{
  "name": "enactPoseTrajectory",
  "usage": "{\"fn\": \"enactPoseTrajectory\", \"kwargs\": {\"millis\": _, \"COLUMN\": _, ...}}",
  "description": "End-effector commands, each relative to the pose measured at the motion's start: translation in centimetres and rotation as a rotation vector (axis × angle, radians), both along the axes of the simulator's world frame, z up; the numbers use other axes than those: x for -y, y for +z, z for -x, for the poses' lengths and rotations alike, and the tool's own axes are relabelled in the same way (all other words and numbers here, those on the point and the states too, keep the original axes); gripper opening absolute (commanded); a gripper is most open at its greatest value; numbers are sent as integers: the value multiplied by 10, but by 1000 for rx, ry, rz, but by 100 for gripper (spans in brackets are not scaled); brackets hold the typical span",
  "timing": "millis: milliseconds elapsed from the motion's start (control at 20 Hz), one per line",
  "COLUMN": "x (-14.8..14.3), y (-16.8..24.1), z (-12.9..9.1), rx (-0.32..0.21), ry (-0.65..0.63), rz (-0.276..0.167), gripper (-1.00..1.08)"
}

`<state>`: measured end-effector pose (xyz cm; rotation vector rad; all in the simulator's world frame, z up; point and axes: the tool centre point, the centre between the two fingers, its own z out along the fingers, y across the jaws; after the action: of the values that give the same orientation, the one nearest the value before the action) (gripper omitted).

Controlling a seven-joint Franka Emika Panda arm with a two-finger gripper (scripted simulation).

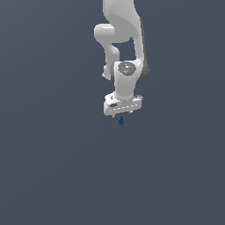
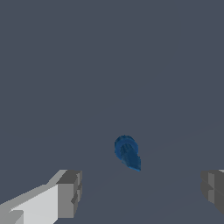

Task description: Pick up the object and move it to a goal position.

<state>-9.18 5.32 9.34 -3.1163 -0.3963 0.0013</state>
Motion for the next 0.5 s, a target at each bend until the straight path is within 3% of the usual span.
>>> {"fn": "enactPoseTrajectory", "kwargs": {"millis": 0, "x": -1, "y": -1, "z": 2, "rx": 1, "ry": 7, "rz": 0, "gripper": 100}}
{"fn": "enactPoseTrajectory", "kwargs": {"millis": 450, "x": -1, "y": -19, "z": 2, "rx": 0, "ry": 4, "rz": 0, "gripper": 100}}
